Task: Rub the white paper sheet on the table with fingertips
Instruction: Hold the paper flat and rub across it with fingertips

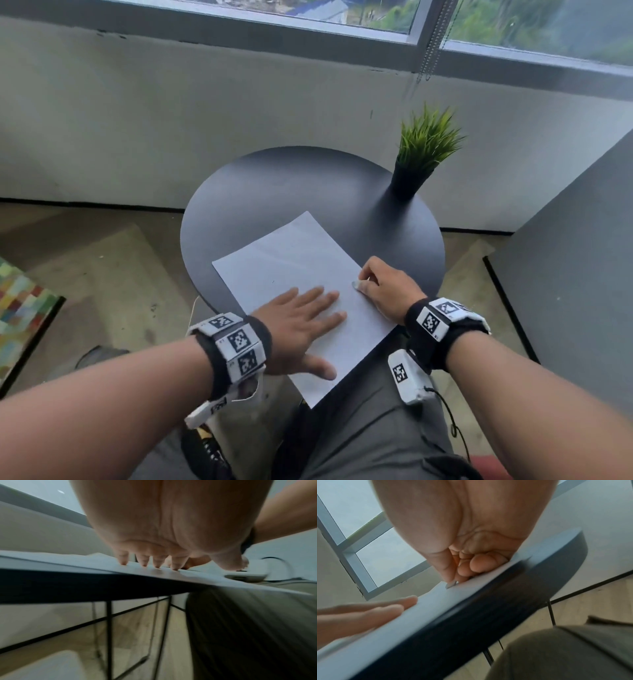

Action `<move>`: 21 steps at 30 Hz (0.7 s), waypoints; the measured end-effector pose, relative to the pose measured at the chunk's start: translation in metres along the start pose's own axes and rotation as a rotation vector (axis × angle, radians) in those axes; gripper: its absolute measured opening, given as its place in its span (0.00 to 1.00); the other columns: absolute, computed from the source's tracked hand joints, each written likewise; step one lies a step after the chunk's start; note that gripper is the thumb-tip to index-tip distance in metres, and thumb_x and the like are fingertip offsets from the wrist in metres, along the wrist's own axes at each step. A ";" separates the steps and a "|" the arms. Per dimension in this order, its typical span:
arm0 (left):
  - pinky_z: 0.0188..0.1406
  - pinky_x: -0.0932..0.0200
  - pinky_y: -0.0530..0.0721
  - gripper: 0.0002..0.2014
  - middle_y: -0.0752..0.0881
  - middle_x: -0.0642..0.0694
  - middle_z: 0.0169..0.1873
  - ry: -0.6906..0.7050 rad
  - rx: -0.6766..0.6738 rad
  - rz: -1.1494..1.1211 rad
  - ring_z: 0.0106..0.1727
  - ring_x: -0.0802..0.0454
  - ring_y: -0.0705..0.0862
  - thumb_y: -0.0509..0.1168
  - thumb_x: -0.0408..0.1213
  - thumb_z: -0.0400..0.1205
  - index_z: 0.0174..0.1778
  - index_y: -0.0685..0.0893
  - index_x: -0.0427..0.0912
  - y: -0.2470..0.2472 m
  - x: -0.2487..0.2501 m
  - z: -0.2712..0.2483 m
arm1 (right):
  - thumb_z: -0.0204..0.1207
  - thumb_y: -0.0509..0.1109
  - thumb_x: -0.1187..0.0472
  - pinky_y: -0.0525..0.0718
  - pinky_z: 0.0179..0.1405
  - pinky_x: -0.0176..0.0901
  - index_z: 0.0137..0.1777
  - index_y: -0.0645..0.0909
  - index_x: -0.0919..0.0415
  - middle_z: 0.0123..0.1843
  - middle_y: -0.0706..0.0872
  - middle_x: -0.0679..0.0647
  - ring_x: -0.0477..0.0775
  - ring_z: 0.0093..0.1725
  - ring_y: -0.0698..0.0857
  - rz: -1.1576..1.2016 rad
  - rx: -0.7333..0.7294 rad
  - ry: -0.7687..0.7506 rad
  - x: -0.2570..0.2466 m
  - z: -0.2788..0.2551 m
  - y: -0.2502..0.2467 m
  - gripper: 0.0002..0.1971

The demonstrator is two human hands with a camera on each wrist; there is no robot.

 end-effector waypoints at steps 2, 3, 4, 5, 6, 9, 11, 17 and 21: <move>0.84 0.36 0.40 0.49 0.31 0.48 0.86 -0.272 -0.002 -0.061 0.86 0.47 0.31 0.46 0.79 0.76 0.87 0.37 0.57 -0.007 -0.050 -0.005 | 0.78 0.66 0.46 0.79 0.46 0.50 0.46 0.73 0.48 0.40 0.83 0.46 0.54 0.45 0.82 0.014 0.005 0.024 0.001 -0.001 0.000 0.08; 0.84 0.34 0.41 0.50 0.31 0.47 0.86 -0.389 0.009 -0.080 0.86 0.45 0.32 0.44 0.80 0.75 0.87 0.37 0.56 -0.011 -0.068 -0.008 | 0.78 0.66 0.46 0.79 0.45 0.50 0.45 0.73 0.48 0.40 0.83 0.45 0.54 0.45 0.82 0.015 0.008 0.037 0.001 -0.002 0.000 0.08; 0.83 0.32 0.42 0.51 0.31 0.46 0.86 -0.436 0.011 -0.082 0.86 0.44 0.32 0.44 0.80 0.74 0.87 0.38 0.55 -0.015 -0.073 -0.009 | 0.77 0.65 0.46 0.79 0.45 0.50 0.45 0.72 0.48 0.41 0.83 0.45 0.55 0.45 0.82 0.009 0.008 0.046 0.001 -0.002 0.000 0.08; 0.83 0.32 0.42 0.51 0.32 0.46 0.86 -0.396 0.012 -0.065 0.86 0.44 0.32 0.45 0.80 0.74 0.88 0.39 0.55 -0.019 -0.063 -0.005 | 0.77 0.65 0.45 0.79 0.46 0.50 0.45 0.72 0.48 0.41 0.83 0.45 0.55 0.46 0.83 0.000 0.007 0.052 0.000 -0.002 0.000 0.08; 0.84 0.33 0.41 0.49 0.31 0.46 0.86 -0.288 0.008 -0.046 0.86 0.45 0.31 0.46 0.79 0.75 0.88 0.40 0.57 -0.021 -0.043 -0.001 | 0.77 0.65 0.45 0.80 0.48 0.51 0.45 0.72 0.47 0.41 0.83 0.45 0.56 0.46 0.83 -0.007 0.006 0.056 0.000 -0.002 0.000 0.08; 0.84 0.35 0.38 0.45 0.32 0.51 0.86 0.032 -0.039 0.012 0.86 0.48 0.31 0.47 0.78 0.76 0.87 0.41 0.63 -0.016 0.013 0.005 | 0.76 0.64 0.44 0.81 0.52 0.53 0.45 0.71 0.46 0.42 0.83 0.44 0.57 0.48 0.83 -0.005 0.003 0.066 0.001 -0.003 -0.001 0.08; 0.84 0.35 0.40 0.44 0.33 0.53 0.86 -0.053 -0.048 -0.006 0.87 0.49 0.33 0.46 0.78 0.76 0.86 0.41 0.65 -0.015 -0.015 0.009 | 0.76 0.64 0.45 0.81 0.52 0.53 0.46 0.71 0.47 0.42 0.83 0.44 0.57 0.48 0.83 0.003 0.000 0.078 0.001 -0.005 -0.002 0.08; 0.84 0.34 0.42 0.44 0.33 0.50 0.87 -0.268 -0.008 -0.082 0.87 0.49 0.34 0.50 0.76 0.78 0.87 0.41 0.63 -0.028 -0.063 0.000 | 0.78 0.64 0.46 0.80 0.50 0.51 0.47 0.72 0.48 0.45 0.84 0.45 0.57 0.49 0.82 -0.012 0.000 0.077 -0.002 -0.006 -0.003 0.08; 0.84 0.39 0.38 0.43 0.33 0.55 0.86 0.061 -0.060 0.003 0.86 0.53 0.32 0.51 0.75 0.78 0.86 0.41 0.67 -0.014 -0.010 -0.001 | 0.78 0.64 0.46 0.79 0.51 0.51 0.48 0.72 0.49 0.46 0.84 0.45 0.57 0.49 0.82 0.000 -0.007 0.062 -0.004 -0.008 -0.004 0.08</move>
Point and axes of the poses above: each hand's wrist, its own z-axis towards the middle knuckle, its own y-axis out of the palm, x = y × z, the point moved 9 cm from there along z, towards the middle knuckle
